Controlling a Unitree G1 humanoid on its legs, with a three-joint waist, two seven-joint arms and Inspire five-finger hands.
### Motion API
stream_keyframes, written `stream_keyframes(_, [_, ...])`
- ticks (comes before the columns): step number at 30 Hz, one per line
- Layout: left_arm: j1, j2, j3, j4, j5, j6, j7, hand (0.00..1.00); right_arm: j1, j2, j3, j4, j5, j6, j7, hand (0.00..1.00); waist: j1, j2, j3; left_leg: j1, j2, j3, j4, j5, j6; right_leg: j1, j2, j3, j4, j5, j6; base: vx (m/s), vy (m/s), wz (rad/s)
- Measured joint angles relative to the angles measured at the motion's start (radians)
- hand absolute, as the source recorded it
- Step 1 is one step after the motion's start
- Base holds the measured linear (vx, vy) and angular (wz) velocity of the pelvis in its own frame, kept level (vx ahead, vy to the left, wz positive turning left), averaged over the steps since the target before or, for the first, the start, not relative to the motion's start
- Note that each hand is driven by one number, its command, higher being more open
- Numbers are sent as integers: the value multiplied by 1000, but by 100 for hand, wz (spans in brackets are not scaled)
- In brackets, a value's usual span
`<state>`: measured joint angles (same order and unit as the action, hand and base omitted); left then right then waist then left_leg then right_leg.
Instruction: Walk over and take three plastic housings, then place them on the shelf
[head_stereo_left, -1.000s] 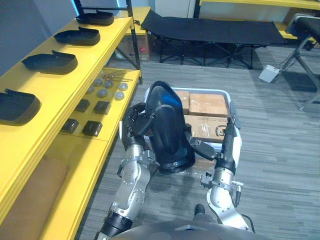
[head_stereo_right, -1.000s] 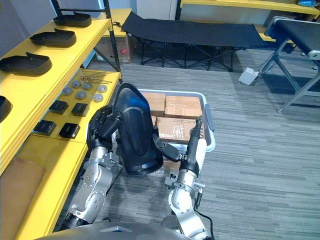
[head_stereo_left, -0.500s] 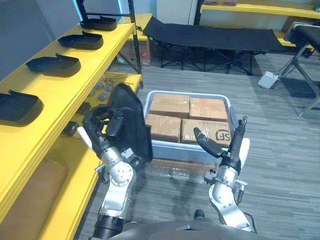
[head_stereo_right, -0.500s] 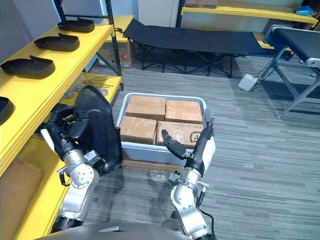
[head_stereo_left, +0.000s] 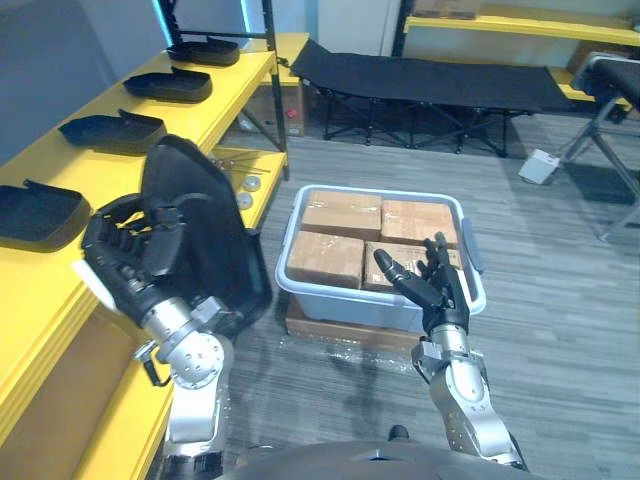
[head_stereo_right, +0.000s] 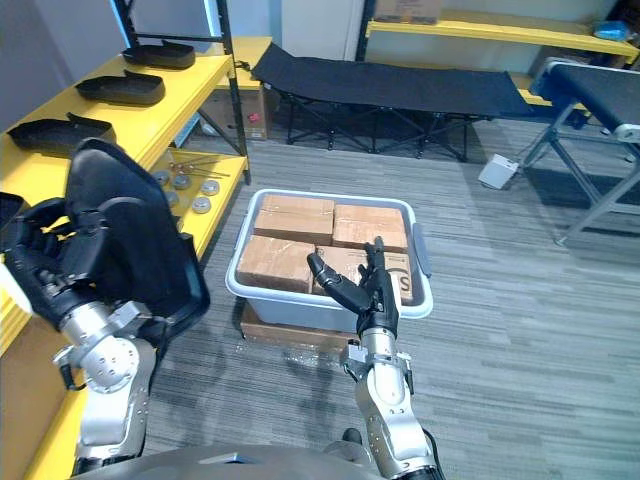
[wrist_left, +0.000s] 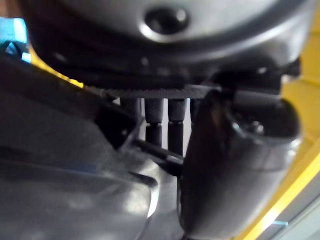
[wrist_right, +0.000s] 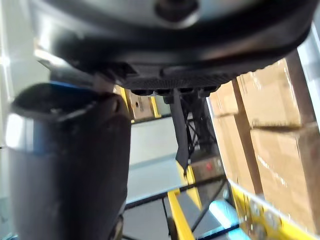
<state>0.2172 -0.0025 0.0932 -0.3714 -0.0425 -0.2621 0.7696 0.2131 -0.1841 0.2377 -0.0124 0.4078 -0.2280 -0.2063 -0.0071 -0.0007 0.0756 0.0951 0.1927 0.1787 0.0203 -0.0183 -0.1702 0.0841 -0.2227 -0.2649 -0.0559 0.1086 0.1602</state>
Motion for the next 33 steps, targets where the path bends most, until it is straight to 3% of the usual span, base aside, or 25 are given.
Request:
stream_keyframes(5, [71,-34,140,-105,-44,-34,-40,0,-91,-21,3,0,3,28,80,100,65,1,0,-58,-3,-92,38,-1,0,24,-2,-89,-1,-4,-2,-6,1,52])
stream_keyframes(9, [159,-42,217,-181,-115,-92,-169,0,-162,-17,32,2,-1,56,86,100,136,-6,-5,-97,-15,-174,36,4,5,44,-7,-174,1,-33,-6,-30,1,55])
stream_keyframes(13, [197,-45,261,-209,-170,-116,-256,0,-200,-14,72,14,-10,70,94,100,174,-7,-5,-110,-21,-200,27,16,6,46,-9,-200,3,-39,-6,7,8,23])
stream_keyframes(16, [217,-55,269,-209,-230,-142,-321,0,-209,-12,86,18,-13,76,96,100,175,-14,-6,-126,-24,-215,37,14,1,40,-11,-203,15,-42,-1,31,16,13])
stream_keyframes(18, [210,-57,258,-208,-273,-147,-359,0,-206,-13,79,18,-53,76,79,100,154,-20,-2,-160,-28,-265,63,13,1,25,-8,-161,74,-106,-7,44,-2,68])
stream_keyframes(20, [183,-57,207,-198,-316,-147,-397,0,-170,-13,28,17,-78,76,63,100,119,-29,11,-186,-42,-367,83,17,-3,19,26,-60,168,-221,-15,11,-84,122])
stream_keyframes(22, [180,-57,188,-190,-317,-147,-410,0,-142,-12,-20,17,-77,76,69,100,120,-30,14,-186,-47,-410,84,20,-9,24,25,-76,224,-261,-14,37,-85,81])
stream_keyframes(24, [180,-57,187,-181,-318,-147,-410,0,-136,-13,-80,17,-78,69,94,100,117,-16,36,-190,-50,-441,86,40,0,47,26,-116,265,-292,-19,47,-86,69])
stream_keyframes(26, [179,-56,183,-175,-319,-147,-416,0,-125,-11,-119,17,-80,60,129,100,110,-7,58,-195,-60,-417,85,75,29,69,22,-141,273,-307,-26,-25,-60,79])
stream_keyframes(27, [170,-55,169,-156,-320,-147,-433,0,-100,-9,-151,17,-83,52,151,100,99,-5,65,-209,-71,-344,83,114,81,89,16,-173,273,-317,-41,-56,-47,109])
stream_keyframes(28, [165,-52,158,-143,-321,-147,-442,0,-85,-9,-164,17,-85,47,157,100,89,-5,65,-218,-78,-300,80,136,111,99,16,-185,272,-322,-48,-60,-35,151])
stream_keyframes(29, [154,-46,135,-117,-322,-147,-463,0,-63,-9,-193,15,-84,40,165,100,71,-1,77,-227,-79,-178,68,171,164,120,16,-220,274,-332,-52,-89,-24,157])
stream_keyframes(30, [151,-45,119,-94,-323,-147,-484,0,-53,-9,-220,15,-79,37,172,100,53,13,94,-226,-60,-61,61,154,217,136,18,-276,285,-349,-44,-121,-22,147])
stream_keyframes(33, [164,-44,99,-60,-343,-146,-504,0,-30,-10,-250,14,-89,3,156,100,54,38,111,-239,-35,10,63,142,192,142,11,-329,329,-398,-47,-140,-39,82])
